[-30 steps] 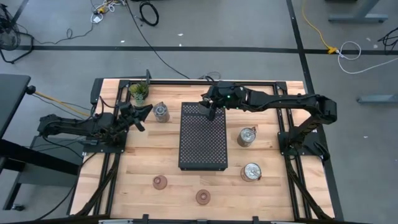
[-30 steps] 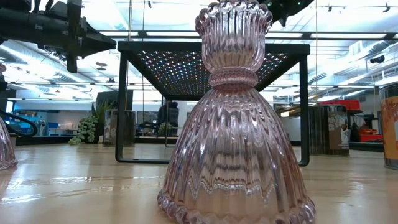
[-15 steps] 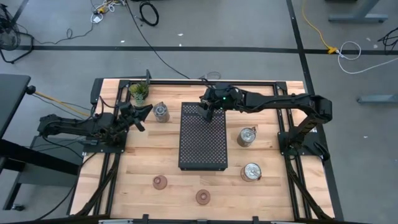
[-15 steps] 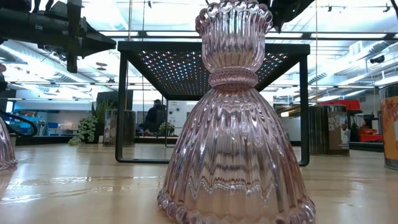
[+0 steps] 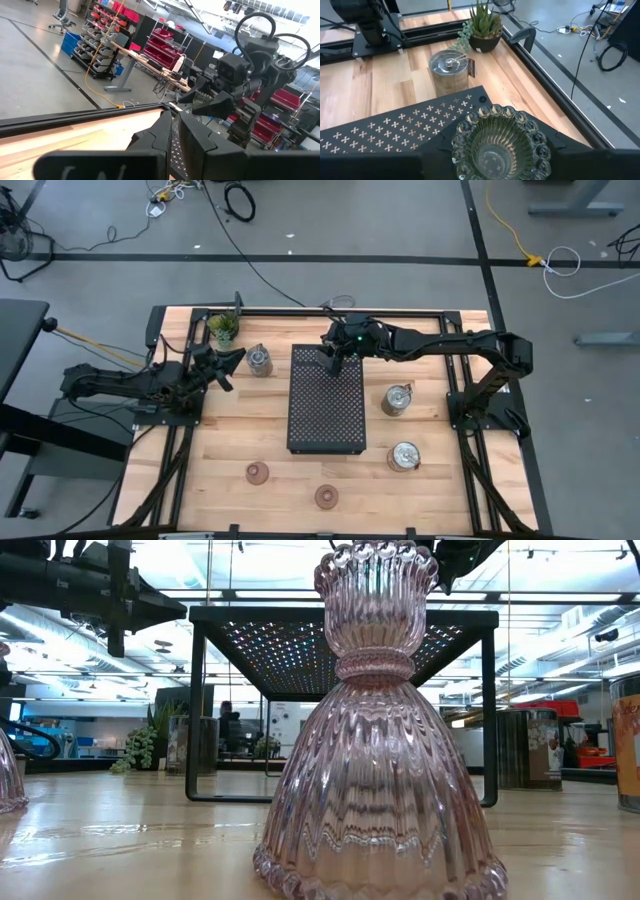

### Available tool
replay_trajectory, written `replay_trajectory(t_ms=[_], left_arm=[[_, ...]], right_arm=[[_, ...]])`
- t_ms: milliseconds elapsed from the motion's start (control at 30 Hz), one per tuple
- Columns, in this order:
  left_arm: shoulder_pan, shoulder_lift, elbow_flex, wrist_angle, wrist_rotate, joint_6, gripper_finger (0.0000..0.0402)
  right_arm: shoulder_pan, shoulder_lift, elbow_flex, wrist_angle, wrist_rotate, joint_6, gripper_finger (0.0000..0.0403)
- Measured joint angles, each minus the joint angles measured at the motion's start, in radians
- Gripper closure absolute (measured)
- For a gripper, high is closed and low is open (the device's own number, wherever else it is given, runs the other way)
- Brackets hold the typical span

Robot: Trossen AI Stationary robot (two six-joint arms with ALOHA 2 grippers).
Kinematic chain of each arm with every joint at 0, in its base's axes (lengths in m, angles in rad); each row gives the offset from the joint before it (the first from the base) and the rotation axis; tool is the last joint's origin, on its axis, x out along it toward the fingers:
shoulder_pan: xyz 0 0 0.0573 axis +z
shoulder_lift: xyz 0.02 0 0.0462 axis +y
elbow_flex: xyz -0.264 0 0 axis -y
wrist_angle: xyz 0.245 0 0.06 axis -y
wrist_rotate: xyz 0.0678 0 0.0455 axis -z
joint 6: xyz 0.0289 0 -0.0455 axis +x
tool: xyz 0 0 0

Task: Pick & Place candle stick holders
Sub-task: Put the green glass candle holder on the shelf

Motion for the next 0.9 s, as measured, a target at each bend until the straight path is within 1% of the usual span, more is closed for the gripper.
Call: replay_trajectory(t_ms=[900], left_arm=[[0.000,0.000,0.000,0.000,0.000,0.000,0.0365]], right_arm=[[-0.001,0.001,-0.001,-0.012,-0.001,0.011,0.0255]])
